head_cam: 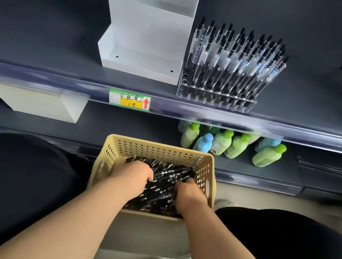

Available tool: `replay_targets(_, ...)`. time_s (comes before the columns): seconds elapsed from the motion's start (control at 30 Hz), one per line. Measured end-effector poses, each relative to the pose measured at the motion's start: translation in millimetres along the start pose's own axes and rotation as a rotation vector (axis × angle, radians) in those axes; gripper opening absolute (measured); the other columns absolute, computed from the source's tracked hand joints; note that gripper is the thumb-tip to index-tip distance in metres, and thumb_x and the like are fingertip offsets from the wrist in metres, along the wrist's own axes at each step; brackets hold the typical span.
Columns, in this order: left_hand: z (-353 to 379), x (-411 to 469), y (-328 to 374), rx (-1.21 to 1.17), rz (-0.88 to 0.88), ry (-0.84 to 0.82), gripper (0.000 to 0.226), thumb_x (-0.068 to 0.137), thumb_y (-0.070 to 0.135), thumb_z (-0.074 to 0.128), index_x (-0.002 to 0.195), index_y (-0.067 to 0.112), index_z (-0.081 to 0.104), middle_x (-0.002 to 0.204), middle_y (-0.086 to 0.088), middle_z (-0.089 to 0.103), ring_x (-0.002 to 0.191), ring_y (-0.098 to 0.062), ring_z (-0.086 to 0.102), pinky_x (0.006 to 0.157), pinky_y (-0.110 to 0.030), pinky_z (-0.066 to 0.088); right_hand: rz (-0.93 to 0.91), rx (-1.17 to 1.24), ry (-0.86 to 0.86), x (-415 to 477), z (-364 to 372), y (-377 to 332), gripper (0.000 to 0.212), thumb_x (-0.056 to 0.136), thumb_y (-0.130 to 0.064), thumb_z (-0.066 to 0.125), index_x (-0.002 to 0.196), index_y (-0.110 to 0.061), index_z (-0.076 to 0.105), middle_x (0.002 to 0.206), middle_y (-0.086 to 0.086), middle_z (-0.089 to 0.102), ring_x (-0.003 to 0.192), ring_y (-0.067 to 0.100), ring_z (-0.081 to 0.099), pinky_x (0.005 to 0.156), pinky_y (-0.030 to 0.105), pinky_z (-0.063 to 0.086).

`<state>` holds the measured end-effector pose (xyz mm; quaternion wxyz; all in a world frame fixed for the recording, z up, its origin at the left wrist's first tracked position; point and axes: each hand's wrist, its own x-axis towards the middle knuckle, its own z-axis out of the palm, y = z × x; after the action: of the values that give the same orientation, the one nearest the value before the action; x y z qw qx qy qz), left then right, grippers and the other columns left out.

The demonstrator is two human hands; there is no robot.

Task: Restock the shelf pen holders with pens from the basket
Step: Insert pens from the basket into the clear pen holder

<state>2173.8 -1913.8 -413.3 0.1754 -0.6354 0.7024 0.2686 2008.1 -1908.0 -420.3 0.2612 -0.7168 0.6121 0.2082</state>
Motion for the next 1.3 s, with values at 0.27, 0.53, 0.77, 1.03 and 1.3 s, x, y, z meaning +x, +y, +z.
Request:
replay_targets(0.27, 17.1, 15.1, 28.1, 0.060, 0.130, -0.114, 0.024, 0.091, 0.025, 0.052, 0.113, 0.018, 0.062, 0.114, -0.004, 0.061, 0.104, -0.025, 0.058, 0.089, -0.033, 0.048, -0.059, -0.183, 0.048, 23.2, -7.3, -0.8, 0.034, 0.090, -0.011, 0.052, 0.123, -0.016, 0.057, 0.129, 0.007, 0.050, 0.121, 0.027, 0.044, 0.098, 0.038, 0.039)
replay_targets(0.53, 18.4, 18.7, 50.2, -0.057, -0.032, -0.151, 0.019, 0.089, 0.031, 0.057, 0.107, 0.027, 0.062, 0.107, -0.003, 0.064, 0.096, -0.028, 0.061, 0.070, -0.026, 0.040, 0.023, 0.271, 0.001, 5.7, -6.4, 14.4, 0.015, 0.087, -0.015, 0.058, 0.096, -0.021, 0.068, 0.102, 0.003, 0.065, 0.094, 0.024, 0.061, 0.078, 0.027, 0.045)
replay_targets(0.77, 2.1, 4.3, 40.4, -0.049, 0.041, 0.093, 0.011, 0.094, 0.013, 0.045, 0.102, 0.018, 0.050, 0.098, -0.004, 0.059, 0.083, -0.024, 0.057, 0.062, -0.032, 0.040, 0.089, 0.394, 0.137, -0.6, -6.5, 18.2, 0.030, 0.092, -0.004, 0.046, 0.115, -0.012, 0.065, 0.119, 0.007, 0.063, 0.108, 0.023, 0.058, 0.085, 0.022, 0.042)
replay_targets(1.03, -10.1, -10.5, 18.1, -0.209, -0.124, 0.222, 0.009, 0.095, 0.014, 0.045, 0.101, 0.019, 0.044, 0.081, -0.002, 0.054, 0.067, -0.016, 0.052, 0.054, -0.029, 0.044, 0.166, -0.160, -0.294, 1.5, -2.4, -2.5, 0.035, 0.097, -0.010, 0.043, 0.132, -0.007, 0.049, 0.137, 0.012, 0.045, 0.125, 0.029, 0.042, 0.106, 0.035, 0.036)
replay_targets(1.3, -9.2, -19.9, -11.8, -0.481, -0.258, 0.272, 0.004, 0.093, 0.018, 0.051, 0.094, 0.016, 0.048, 0.079, -0.001, 0.057, 0.057, -0.011, 0.044, 0.047, -0.023, 0.029, 0.230, 0.066, -0.099, 15.2, 7.1, -4.9, 0.042, 0.096, -0.014, 0.047, 0.137, -0.004, 0.041, 0.140, 0.014, 0.043, 0.127, 0.030, 0.043, 0.100, 0.028, 0.040)
